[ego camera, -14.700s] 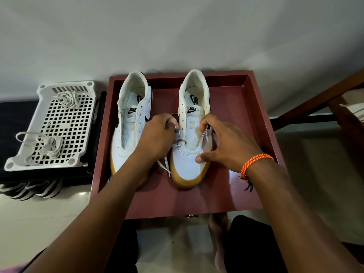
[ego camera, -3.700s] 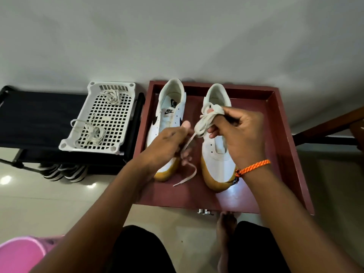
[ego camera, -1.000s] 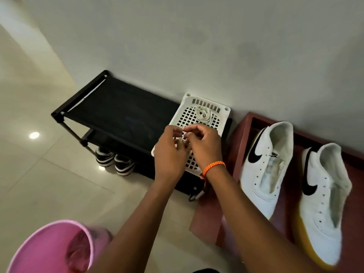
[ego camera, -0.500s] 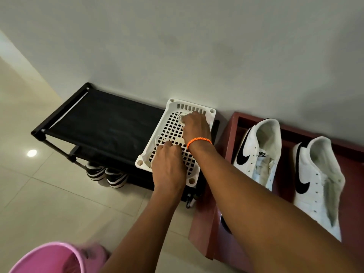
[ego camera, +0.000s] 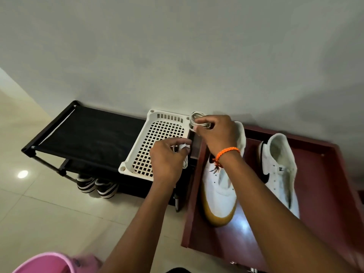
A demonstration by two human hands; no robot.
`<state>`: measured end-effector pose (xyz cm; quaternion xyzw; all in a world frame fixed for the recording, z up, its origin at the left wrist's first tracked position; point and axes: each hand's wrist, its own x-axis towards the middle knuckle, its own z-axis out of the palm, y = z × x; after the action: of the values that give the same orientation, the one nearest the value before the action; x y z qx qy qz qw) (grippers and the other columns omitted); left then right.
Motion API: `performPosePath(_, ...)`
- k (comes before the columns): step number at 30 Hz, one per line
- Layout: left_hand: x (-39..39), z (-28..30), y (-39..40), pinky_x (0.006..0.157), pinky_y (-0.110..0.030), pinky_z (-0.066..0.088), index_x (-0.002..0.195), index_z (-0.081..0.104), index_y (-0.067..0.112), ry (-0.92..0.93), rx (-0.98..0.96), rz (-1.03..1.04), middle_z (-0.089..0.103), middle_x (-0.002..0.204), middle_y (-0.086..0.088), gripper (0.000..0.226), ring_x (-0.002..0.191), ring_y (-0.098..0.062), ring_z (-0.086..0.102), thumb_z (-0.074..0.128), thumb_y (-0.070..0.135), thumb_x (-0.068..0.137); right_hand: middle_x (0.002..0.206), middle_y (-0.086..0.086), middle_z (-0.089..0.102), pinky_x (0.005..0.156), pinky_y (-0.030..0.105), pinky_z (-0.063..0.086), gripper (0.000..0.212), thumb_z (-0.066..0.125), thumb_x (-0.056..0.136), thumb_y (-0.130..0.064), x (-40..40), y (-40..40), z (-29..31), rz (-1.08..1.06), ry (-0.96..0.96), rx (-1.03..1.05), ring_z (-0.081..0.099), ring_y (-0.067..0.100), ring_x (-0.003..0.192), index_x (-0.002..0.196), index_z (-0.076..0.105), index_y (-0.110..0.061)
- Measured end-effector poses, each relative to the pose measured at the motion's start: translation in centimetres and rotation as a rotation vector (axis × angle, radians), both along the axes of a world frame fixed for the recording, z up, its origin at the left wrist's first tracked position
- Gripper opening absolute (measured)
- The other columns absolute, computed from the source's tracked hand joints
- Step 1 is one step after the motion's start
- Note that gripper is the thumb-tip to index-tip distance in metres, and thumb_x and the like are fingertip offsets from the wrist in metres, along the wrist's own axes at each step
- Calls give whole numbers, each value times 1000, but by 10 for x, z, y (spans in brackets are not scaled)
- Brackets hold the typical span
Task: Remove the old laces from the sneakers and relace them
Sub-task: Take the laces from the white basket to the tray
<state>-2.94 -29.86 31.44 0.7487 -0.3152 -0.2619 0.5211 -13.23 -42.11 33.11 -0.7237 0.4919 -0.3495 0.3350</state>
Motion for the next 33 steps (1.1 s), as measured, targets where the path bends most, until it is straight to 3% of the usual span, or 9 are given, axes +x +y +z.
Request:
performPosePath(5,-65,24,-3,58,-29,55,88,86,27,238,-104,-106,76,70,-8,25,51,-14,63,81,3,87,91,-13,78,81,13,53,17,87,81,-15,-90,12,39,-72,-63,-42,72,-2,87,96,86,-23)
performPosePath(10,-131,32,1,56,-25,56,95,84,11,490,-151,-170,77,74,-2,19,61,-15,66,78,-7,89,96,-5,81,89,30,59,19,86,81,-14,-175,34,54,-213,3,-113,75,5,91,99,86,-21)
performPosePath(12,-151,25,-2,62,-27,59,95,84,11,517,-143,-194,80,82,0,20,71,-17,70,78,-7,88,99,-1,82,93,36,59,21,85,81,-13,-198,42,52,-283,96,-154,76,11,93,100,85,-21)
performPosePath(14,-167,11,-7,71,-39,63,94,85,18,482,-102,-221,81,88,-5,22,76,-21,72,80,-3,88,105,2,81,96,37,58,27,85,81,-12,-214,48,43,-303,184,-125,76,17,99,106,85,-21)
performPosePath(16,-180,-1,-13,80,-49,66,92,84,24,383,-40,-247,81,87,1,23,80,-21,76,81,2,88,110,2,80,90,26,54,40,86,80,-11,-225,57,29,-256,270,6,74,17,98,117,82,-26)
performPosePath(19,-189,-10,-25,87,-42,64,97,80,28,208,36,-287,79,92,10,24,88,-12,75,82,7,86,109,4,79,77,12,42,57,86,81,-8,-233,66,18,-207,357,78,67,13,86,130,74,-33)
performPosePath(23,-197,-24,-32,94,-38,61,114,79,26,111,128,-325,79,106,10,39,101,-8,73,79,3,83,130,4,73,87,19,46,71,86,82,-5,-243,78,16,-274,335,61,71,19,111,145,63,-27)
performPosePath(27,-208,-24,-36,96,-27,57,130,76,29,21,142,-375,80,116,6,48,107,-9,73,77,6,88,148,2,60,100,34,48,95,89,81,-24,-247,95,-6,-240,349,239,59,27,132,161,38,-30)
performPosePath(33,-219,-20,-43,95,-31,60,127,78,32,29,108,-386,80,117,8,50,108,-7,73,72,2,87,126,-3,70,87,45,60,105,89,71,-43,-248,86,-19,-227,364,307,69,26,108,157,29,-43)
